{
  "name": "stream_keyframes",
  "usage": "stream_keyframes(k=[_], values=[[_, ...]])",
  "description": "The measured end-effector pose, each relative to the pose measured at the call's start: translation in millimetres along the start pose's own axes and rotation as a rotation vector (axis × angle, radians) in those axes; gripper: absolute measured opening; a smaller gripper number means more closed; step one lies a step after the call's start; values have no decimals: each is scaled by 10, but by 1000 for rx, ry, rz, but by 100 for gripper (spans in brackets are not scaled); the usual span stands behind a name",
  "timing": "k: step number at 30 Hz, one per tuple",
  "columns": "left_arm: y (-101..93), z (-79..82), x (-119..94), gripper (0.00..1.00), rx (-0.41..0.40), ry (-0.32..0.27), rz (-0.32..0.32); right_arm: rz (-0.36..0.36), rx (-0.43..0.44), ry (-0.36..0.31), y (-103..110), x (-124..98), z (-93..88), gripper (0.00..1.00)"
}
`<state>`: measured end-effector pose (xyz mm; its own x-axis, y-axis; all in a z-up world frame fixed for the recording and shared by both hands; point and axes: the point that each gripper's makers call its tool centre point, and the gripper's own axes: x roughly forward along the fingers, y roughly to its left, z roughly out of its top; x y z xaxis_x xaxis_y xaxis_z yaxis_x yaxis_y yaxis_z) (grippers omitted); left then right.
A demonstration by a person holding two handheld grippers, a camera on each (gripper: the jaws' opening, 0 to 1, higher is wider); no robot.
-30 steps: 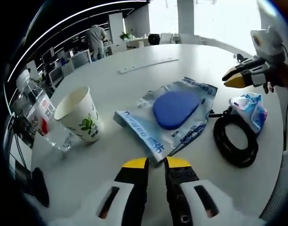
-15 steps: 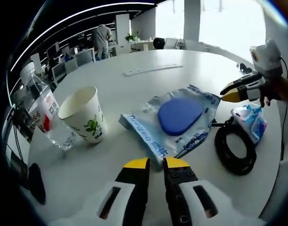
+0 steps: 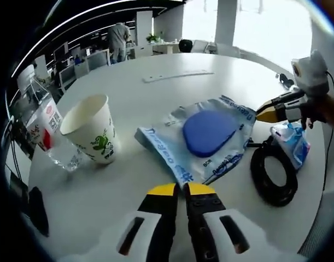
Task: Arrange the tabletop items into an orderly group along one side of the table until the central work area is clear of visible clutter.
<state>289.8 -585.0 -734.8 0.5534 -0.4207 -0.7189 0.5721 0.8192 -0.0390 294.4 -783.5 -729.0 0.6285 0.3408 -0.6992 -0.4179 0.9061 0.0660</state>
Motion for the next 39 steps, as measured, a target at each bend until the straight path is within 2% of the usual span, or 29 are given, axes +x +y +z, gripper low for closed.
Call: stream_keyframes(k=[4, 11, 13, 16, 29, 39], values=[[4, 12, -1, 1, -4, 2, -11, 4, 21, 12, 10, 12, -29, 2], [4, 54, -6, 0, 42, -7, -11, 8, 26, 16, 17, -10, -15, 0], [12, 95, -11, 0, 82, -20, -7, 3, -13, 5, 24, -26, 6, 0], [22, 142, -12, 0, 134, -27, -2, 1, -12, -3, 36, -52, 19, 0], [177, 384, 34, 0, 147, -68, 21, -11, -16, -42, 39, -69, 149, 0], [339, 397, 141, 0, 122, -49, 57, -1, -25, -11, 111, 36, 150, 0]])
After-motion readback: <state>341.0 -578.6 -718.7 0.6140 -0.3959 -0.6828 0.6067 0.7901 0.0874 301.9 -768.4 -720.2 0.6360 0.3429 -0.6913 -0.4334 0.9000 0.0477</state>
